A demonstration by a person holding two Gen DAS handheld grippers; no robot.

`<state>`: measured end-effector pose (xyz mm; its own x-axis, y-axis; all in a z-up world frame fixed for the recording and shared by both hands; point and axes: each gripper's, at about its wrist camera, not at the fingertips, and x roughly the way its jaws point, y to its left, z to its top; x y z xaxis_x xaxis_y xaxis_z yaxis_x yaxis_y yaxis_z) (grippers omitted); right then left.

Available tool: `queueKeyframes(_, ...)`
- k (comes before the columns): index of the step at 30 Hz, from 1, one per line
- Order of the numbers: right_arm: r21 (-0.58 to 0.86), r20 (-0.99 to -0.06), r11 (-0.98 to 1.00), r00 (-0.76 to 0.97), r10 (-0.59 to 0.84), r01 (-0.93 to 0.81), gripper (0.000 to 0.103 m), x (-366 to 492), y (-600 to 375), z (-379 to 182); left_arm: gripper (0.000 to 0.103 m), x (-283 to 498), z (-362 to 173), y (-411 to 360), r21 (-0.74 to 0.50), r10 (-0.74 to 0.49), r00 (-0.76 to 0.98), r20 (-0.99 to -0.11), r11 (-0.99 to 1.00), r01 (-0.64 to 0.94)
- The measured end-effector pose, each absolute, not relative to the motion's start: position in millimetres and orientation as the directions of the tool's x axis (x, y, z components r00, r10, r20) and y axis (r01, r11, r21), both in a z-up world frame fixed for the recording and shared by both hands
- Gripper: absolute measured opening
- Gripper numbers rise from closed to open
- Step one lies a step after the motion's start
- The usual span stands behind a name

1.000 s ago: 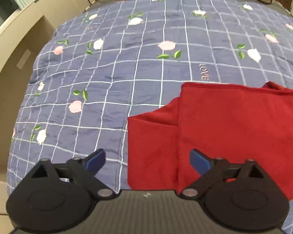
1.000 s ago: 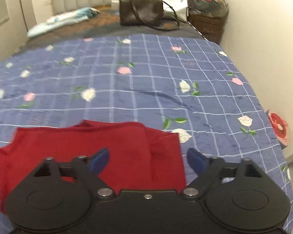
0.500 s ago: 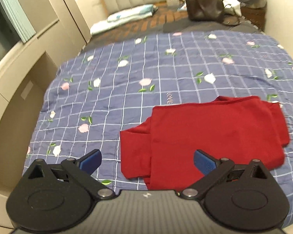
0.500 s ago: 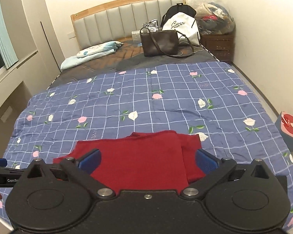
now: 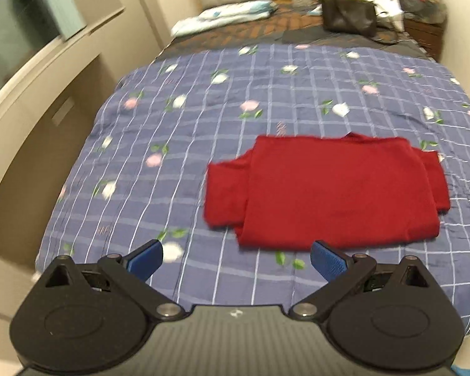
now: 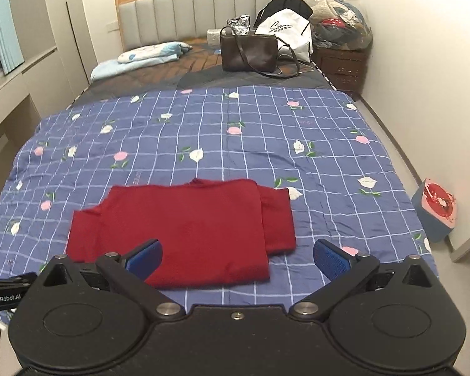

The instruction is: Fold small clothes

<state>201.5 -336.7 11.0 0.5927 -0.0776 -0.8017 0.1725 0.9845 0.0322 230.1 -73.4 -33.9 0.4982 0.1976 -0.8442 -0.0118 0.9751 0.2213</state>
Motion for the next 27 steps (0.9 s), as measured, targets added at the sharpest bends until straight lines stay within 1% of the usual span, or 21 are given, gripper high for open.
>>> queueKeyframes(7,0.036,-0.813,0.991,0.580,-0.046,0.129,0.102,196.1,-328.6,17.9,0.103,201.1,-38.3,-44.6,0.236,0.265,0.430,-0.863,0.964,-0.122)
queueKeyframes(16,0.045,-0.834,0.997,0.552,0.000,0.067,0.102,222.7,-311.0,12.2,0.103,201.4,-46.3,-17.5,0.238,0.298,0.364,-0.882,0.950,-0.200)
queueKeyframes(21,0.033,-0.853,0.998,0.522,0.000,0.054,0.102,252.5,-301.4,-0.3,0.103,217.7,-64.5,-2.2,0.210,0.277,0.318,-0.907,0.950,-0.229)
queueKeyframes(27,-0.004,-0.876,0.998,0.481,-0.030,0.055,0.102,299.1,-291.1,-16.8,0.103,257.6,-93.8,13.7,0.128,0.195,0.275,-0.942,0.961,-0.244)
